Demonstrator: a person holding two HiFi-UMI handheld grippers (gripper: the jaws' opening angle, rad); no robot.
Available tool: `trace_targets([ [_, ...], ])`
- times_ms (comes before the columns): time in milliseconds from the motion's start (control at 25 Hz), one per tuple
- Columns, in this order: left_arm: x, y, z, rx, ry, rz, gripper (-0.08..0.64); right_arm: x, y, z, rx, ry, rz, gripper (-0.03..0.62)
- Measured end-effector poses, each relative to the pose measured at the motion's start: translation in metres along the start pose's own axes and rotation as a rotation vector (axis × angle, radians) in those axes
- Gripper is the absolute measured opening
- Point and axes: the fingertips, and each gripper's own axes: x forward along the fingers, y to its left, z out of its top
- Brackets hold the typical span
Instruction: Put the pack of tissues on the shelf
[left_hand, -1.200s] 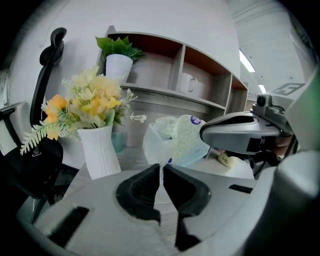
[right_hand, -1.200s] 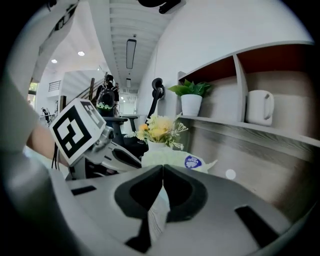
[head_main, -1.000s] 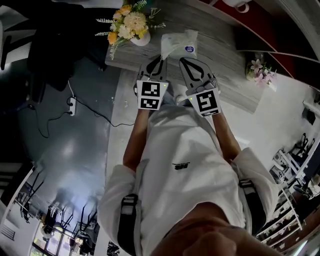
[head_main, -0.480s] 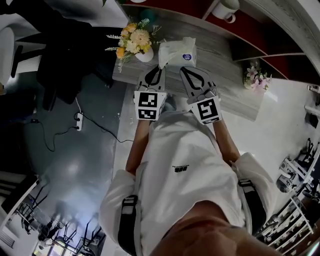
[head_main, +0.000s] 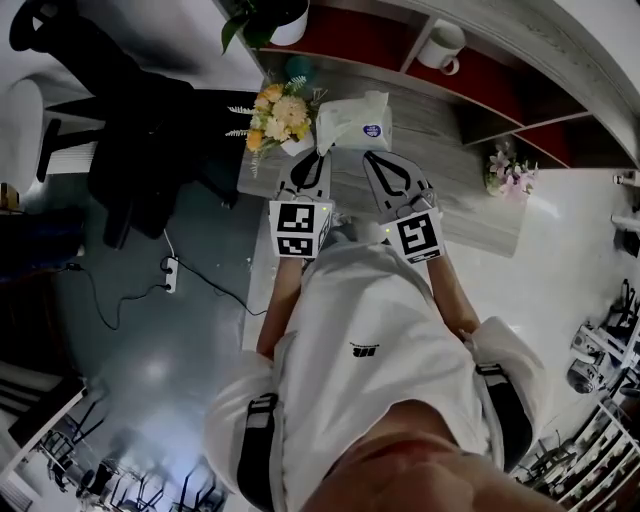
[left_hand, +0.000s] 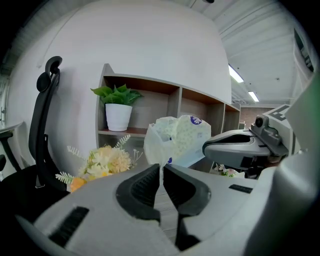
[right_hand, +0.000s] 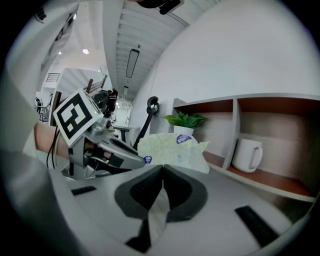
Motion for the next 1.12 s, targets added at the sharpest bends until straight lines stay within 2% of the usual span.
trace_targets([
  [560,0.012,0.012,0.043,0.029,-0.048,-0.038,0.043,0.003,-0.021,0.022,0.003,-0.032,-0.087,0.026],
  [1120,0.036,0.032,0.072,0.042,-0.063,-0.017,0.043,0.013,-0.049,0.035,-0.026,-0.039,-0.1,0.026],
])
